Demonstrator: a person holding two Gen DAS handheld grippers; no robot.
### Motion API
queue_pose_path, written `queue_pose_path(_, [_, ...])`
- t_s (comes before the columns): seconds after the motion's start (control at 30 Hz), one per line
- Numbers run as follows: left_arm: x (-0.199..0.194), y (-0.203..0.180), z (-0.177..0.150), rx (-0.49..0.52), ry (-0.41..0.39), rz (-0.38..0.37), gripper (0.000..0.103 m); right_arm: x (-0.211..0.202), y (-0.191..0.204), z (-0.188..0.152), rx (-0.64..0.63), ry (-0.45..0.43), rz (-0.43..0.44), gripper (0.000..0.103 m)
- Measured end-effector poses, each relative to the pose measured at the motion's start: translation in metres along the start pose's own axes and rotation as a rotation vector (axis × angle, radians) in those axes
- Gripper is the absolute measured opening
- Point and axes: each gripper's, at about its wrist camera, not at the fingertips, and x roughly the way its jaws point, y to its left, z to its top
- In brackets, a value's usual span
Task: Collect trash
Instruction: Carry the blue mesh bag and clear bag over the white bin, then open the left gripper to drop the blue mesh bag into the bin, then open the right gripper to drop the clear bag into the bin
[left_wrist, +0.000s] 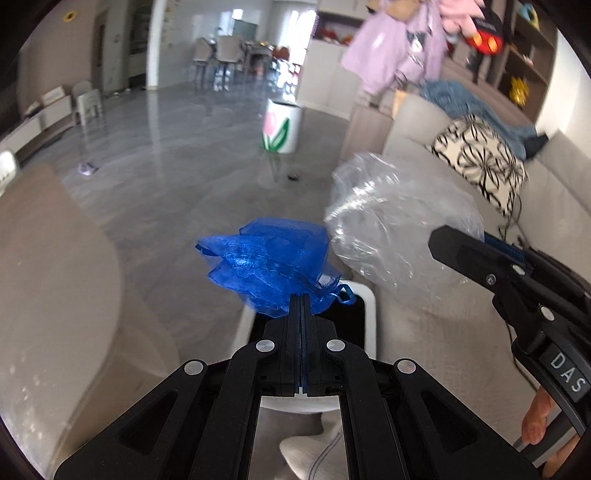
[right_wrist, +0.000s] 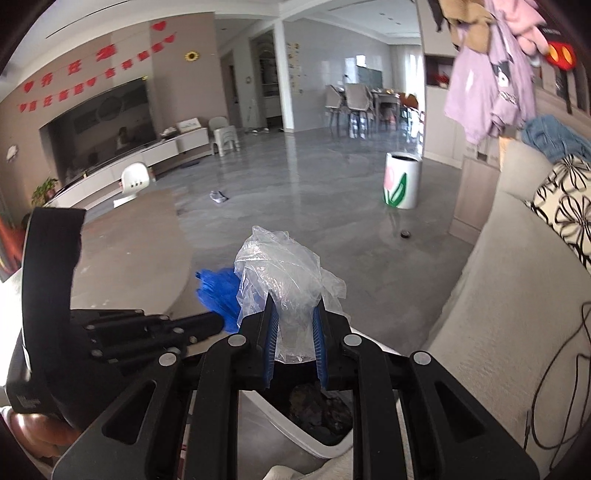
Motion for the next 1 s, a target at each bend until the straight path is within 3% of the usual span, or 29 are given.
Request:
queue_pose_path(0.07, [0.015,-0.011,0.002,0.026,0.038,-0.003,0.003,0.002,-0.009,-0.004,0.016,0.007,-0.009,0.019])
queue_pose_path(0.1, [0.022,-0.014,0.003,0.032,0.058,-0.004,0.010,0.004,-0.015,-0.005,0.025,0.013,-0.016,0.019])
queue_pose_path(0.17, [0.042,-0.022,0.004,0.046,0.142,0.025,0.092,0.008,-0.022,-0.007,0.037,0.025,-0.028,0.019])
queue_pose_path(0.2, [0.045,-0.024,0.004,0.052,0.142,0.067,0.097,0.009,-0.026,-0.008,0.044,0.030,-0.031,0.019])
queue_pose_path(0.27, [0.042,-0.028,0.002,0.077,0.089,0.103,0.098,0.012,-0.033,-0.010,0.057,0.039,-0.040,0.019])
queue_pose_path(0.47, [0.044,-0.024,0.000,0.074,0.115,0.123,0.098,0.018,-0.040,-0.013,0.078,0.056,-0.046,0.019])
queue_pose_path(0.73, [0.027,-0.004,0.007,0.020,0.077,0.186,0.098,0.042,-0.037,-0.016,0.088,0.111,-0.025,0.020])
queue_pose_path(0.77, [0.025,0.000,0.007,0.014,0.072,0.195,0.098,0.049,-0.036,-0.017,0.084,0.136,-0.025,0.024])
queue_pose_path(0.8, [0.022,0.002,0.007,0.009,0.067,0.202,0.098,0.057,-0.035,-0.018,0.076,0.170,-0.028,0.040])
queue_pose_path(0.83, [0.019,0.006,0.008,0.000,0.064,0.207,0.098,0.069,-0.032,-0.021,0.062,0.220,-0.031,0.061])
queue_pose_path(0.87, [0.016,0.010,0.008,-0.009,0.063,0.212,0.098,0.075,-0.031,-0.023,0.049,0.245,-0.053,0.095])
queue_pose_path(1.0, [0.004,0.025,0.008,-0.052,0.041,0.226,0.098,0.082,-0.024,-0.030,-0.001,0.279,-0.088,0.098])
